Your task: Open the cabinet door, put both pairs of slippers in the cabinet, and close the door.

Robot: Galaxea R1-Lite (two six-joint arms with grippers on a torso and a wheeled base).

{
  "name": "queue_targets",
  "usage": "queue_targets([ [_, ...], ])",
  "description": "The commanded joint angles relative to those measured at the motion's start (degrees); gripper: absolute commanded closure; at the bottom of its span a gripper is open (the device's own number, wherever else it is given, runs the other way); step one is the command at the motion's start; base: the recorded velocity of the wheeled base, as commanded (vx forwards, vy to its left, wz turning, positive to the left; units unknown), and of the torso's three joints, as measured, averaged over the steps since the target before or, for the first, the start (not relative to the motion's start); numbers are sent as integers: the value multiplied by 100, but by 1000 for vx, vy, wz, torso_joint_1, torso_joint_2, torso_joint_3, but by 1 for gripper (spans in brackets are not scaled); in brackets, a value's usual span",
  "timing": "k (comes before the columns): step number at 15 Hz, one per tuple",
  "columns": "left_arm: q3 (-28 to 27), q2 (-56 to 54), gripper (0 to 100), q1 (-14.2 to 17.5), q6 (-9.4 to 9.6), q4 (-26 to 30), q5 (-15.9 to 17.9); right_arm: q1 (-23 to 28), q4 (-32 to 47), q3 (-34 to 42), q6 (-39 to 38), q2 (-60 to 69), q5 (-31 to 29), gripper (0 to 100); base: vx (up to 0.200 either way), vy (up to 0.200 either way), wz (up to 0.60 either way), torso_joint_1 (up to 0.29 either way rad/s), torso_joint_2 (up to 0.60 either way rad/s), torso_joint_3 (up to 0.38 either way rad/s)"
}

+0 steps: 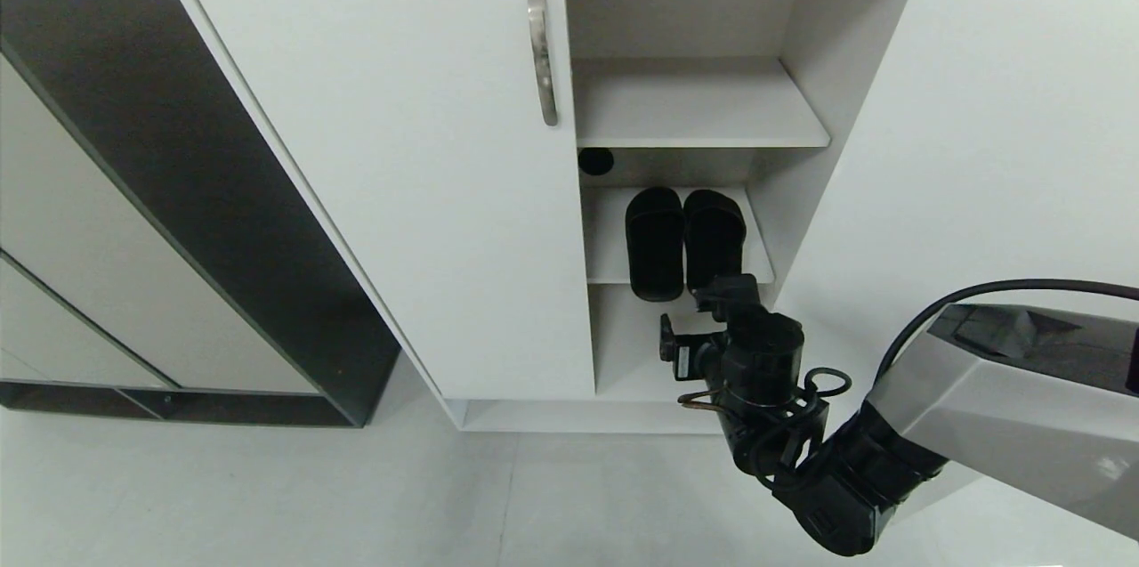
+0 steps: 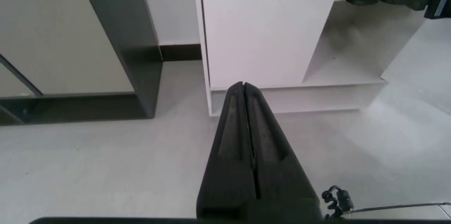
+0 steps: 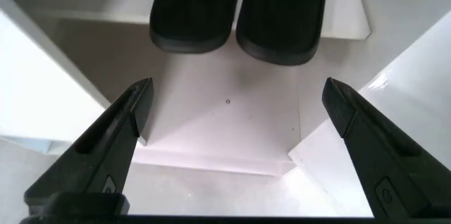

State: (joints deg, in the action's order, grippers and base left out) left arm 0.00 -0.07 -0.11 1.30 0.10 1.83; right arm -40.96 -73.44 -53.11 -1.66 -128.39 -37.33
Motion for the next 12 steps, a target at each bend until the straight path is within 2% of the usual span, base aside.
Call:
queue_targets([
  [1,0,7,100,2,1,-1,2,-26,-4,20,-1,-10,-3,0,0,0,0,2,2,105],
  [7,0,7,100,2,1,-1,2,-44,-4,196,78,-2,-3,0,0,0,0,3,4,190],
  [12,0,7,100,2,1,-1,2,-290,-4,477,95,262,50,0,0,0,0,1,0,203],
])
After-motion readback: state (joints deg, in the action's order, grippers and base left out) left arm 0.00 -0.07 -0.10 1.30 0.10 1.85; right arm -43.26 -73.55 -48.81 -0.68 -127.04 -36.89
